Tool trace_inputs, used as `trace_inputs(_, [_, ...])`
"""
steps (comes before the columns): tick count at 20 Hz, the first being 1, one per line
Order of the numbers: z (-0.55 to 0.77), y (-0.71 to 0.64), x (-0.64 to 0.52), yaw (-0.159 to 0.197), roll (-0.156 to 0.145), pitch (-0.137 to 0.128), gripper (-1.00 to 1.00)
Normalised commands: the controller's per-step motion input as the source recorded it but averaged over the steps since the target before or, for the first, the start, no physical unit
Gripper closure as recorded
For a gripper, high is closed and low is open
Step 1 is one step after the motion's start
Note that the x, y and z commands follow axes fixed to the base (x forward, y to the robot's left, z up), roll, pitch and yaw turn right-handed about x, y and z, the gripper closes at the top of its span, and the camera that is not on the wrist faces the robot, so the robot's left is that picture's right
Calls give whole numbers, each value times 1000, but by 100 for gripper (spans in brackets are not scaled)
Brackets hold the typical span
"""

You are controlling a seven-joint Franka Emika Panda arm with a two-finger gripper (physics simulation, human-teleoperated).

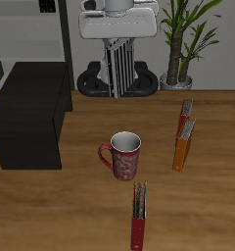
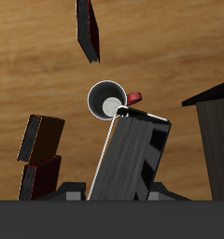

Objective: Place the striped book upright on top of the shelf

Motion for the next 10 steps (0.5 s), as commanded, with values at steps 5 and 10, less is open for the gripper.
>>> trace_inputs(5, [198,-545,-182,16,-211,0,100])
trace_inputs(10, [124,-240,-132,-16,13,55,100])
